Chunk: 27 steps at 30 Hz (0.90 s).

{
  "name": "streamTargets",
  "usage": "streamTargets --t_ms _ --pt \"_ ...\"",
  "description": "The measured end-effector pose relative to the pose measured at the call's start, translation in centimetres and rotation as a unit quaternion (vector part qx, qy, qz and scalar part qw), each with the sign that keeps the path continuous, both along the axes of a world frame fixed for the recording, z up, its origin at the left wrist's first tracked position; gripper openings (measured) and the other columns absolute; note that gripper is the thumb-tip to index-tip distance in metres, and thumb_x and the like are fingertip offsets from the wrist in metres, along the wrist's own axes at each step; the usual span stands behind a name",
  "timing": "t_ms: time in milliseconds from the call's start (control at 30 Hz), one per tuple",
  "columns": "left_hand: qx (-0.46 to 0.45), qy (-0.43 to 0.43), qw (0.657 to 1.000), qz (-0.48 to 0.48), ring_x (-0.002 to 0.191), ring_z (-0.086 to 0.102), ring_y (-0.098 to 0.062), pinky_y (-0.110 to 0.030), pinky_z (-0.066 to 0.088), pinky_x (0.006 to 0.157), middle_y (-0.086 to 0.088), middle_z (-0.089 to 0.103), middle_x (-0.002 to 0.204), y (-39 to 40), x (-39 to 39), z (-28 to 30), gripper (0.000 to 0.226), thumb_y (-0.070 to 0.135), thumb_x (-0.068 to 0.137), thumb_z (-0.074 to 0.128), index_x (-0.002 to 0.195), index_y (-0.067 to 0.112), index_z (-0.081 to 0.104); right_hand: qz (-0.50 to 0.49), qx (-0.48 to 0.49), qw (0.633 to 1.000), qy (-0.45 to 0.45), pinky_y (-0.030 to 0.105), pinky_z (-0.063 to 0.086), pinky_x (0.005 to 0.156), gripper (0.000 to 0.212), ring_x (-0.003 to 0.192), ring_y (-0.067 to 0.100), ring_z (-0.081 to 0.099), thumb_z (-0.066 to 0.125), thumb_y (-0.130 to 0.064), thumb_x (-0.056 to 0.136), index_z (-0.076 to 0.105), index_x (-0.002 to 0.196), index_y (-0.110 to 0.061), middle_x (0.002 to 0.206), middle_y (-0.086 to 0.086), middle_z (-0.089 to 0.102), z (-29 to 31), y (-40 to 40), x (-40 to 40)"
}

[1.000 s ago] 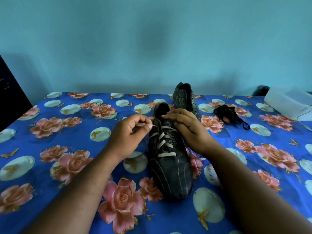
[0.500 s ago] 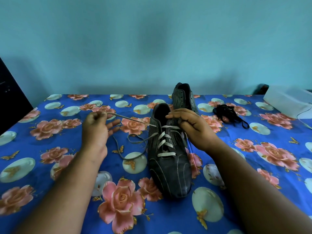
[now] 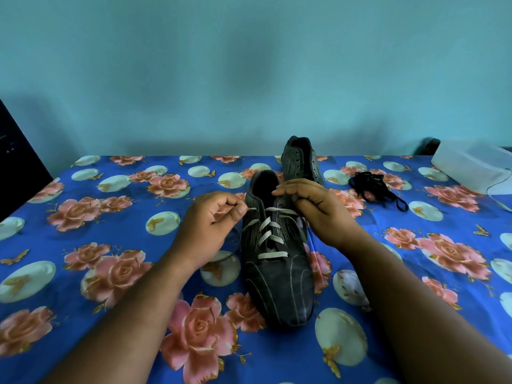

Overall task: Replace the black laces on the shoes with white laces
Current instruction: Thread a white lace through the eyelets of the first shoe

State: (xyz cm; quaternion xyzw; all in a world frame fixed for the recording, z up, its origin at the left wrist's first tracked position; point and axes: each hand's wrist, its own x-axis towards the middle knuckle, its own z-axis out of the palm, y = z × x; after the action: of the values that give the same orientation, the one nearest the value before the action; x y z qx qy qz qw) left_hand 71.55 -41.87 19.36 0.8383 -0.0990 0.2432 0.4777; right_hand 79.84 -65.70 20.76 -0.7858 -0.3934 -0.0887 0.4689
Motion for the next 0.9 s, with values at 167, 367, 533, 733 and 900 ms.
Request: streamTargets --t_ms 167,367,533,733,900 --pt "-0.029 0.029 0.991 0.13 0.089 0.064 0.002 -0.019 0.048 0.071 0.006 0.067 0.097 1.6 0.0 0.7 0.011 0.022 0.104 0.055 0.103 0.016 0.063 -0.012 0.03 0.999 0.009 0.036 0.047 0.106 0.036 0.12 0.017 0.06 0.046 0.004 0.095 0.074 0.108 -0.015 0.116 -0.006 0.068 -0.2 -0.1 0.4" --pt "-0.14 0.111 0.913 0.367 0.094 0.064 -0.037 -0.036 0.043 0.07 -0.015 0.068 0.098 7.4 1.6 -1.6 0.041 0.046 0.105 0.046 0.109 0.01 0.065 -0.017 0.054 0.997 0.048 0.043 0.05 0.1 0.034 0.115 0.021 0.062 0.045 -0.005 0.093 0.072 0.101 -0.025 0.113 -0.007 0.069 -0.3 -0.3 0.6" --pt "0.032 0.085 0.938 0.334 0.117 0.058 -0.029 -0.057 0.046 0.098 0.001 0.064 0.129 6.0 1.3 -1.2 0.037 0.055 0.098 0.05 0.12 0.028 0.063 -0.03 0.041 0.998 0.029 0.033 0.05 0.094 0.028 0.111 0.019 0.062 0.048 -0.006 0.095 0.071 0.103 -0.02 0.111 -0.004 0.069 -0.3 -0.4 0.5" --pt "0.071 -0.023 0.997 0.012 0.113 0.063 -0.015 -0.05 0.053 0.092 0.015 0.065 0.12 0.2 -0.2 0.1 0.042 0.058 0.094 0.056 0.117 0.025 0.07 -0.018 0.009 1.0 -0.019 0.022 0.047 0.092 0.021 0.11 0.016 0.062 0.054 -0.01 0.098 0.072 0.109 -0.014 0.111 -0.004 0.068 0.0 0.1 -0.1" --pt "0.081 -0.02 0.996 0.004 0.109 0.063 -0.012 -0.049 0.051 0.093 0.018 0.068 0.106 -0.4 -0.1 -0.3 0.021 0.044 0.092 0.062 0.101 0.027 0.07 -0.02 -0.009 0.999 -0.044 0.027 0.047 0.093 0.019 0.112 0.015 0.06 0.057 -0.015 0.098 0.071 0.11 -0.015 0.111 -0.01 0.067 0.1 0.2 -0.1"
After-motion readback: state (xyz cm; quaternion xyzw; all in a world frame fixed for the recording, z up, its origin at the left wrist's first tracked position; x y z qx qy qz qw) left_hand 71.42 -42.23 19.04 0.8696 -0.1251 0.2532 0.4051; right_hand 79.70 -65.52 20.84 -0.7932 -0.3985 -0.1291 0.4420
